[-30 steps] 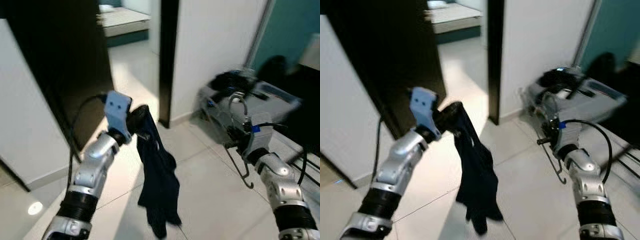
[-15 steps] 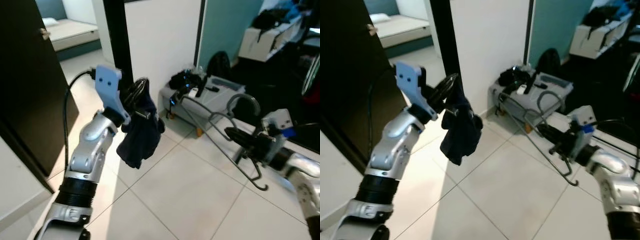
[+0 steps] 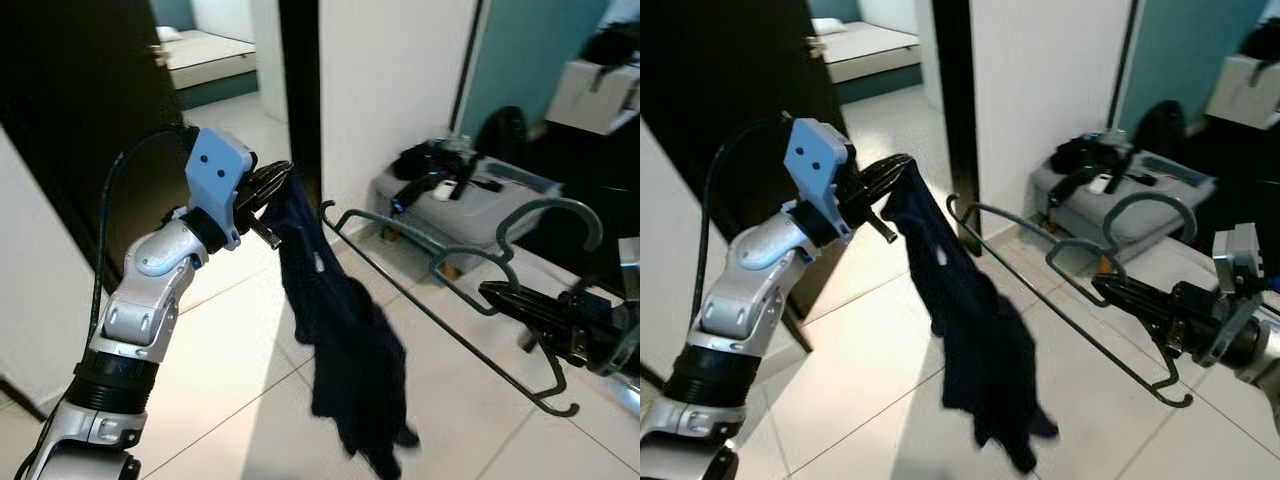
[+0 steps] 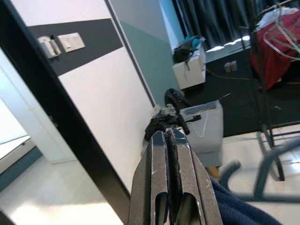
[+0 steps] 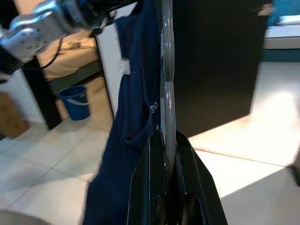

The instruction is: Hang hanger

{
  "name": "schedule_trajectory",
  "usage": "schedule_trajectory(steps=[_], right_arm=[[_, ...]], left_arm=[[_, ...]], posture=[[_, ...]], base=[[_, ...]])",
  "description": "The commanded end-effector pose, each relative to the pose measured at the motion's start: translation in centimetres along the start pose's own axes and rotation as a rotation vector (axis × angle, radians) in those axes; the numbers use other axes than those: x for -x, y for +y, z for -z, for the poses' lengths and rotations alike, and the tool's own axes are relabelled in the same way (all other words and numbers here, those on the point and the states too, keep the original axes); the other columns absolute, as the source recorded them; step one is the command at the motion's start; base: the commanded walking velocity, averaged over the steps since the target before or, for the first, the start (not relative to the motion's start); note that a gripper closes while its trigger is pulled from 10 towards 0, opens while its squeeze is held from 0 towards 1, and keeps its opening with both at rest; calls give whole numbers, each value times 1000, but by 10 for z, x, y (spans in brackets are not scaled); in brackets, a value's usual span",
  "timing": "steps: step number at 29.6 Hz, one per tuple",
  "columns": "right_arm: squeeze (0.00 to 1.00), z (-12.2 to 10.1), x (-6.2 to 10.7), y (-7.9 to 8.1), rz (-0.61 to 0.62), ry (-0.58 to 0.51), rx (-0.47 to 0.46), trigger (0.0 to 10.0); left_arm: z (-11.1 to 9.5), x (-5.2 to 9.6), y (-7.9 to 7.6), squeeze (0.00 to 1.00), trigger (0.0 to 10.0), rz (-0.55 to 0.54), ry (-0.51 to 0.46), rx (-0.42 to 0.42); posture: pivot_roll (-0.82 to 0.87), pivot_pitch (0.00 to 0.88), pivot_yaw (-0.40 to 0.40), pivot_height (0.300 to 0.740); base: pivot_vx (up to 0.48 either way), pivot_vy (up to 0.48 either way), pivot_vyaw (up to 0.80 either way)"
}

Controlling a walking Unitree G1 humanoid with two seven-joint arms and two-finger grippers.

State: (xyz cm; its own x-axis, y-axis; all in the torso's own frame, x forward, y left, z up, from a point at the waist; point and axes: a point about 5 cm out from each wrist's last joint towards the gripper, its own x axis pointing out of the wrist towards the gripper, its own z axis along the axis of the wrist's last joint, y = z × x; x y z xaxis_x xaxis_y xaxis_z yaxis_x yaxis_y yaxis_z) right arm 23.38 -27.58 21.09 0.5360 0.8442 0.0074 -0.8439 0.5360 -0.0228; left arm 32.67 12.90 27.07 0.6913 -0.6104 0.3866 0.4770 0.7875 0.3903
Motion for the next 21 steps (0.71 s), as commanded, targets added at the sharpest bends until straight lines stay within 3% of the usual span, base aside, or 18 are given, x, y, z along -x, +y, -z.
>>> schedule_trajectory(steps=[1,16,21], right_arm=[[0,0,-3,6,-42,33,5,10000],[0,-9,-17,13,-105,40,36,10000],[0,-11,-24,10,-60,64,92,10000]], left_arm=[[-4,3,1,0,10000,1,-12,-22],[-4,5,-8,0,10000,51,-17,-40],[-6,4,-7,0,10000,53,-22,-42]], posture=[[-119,0,64,740],[-111,0,62,740],[-110,0,69,740]], base=[[0,0,0],[0,0,0],[0,0,0]])
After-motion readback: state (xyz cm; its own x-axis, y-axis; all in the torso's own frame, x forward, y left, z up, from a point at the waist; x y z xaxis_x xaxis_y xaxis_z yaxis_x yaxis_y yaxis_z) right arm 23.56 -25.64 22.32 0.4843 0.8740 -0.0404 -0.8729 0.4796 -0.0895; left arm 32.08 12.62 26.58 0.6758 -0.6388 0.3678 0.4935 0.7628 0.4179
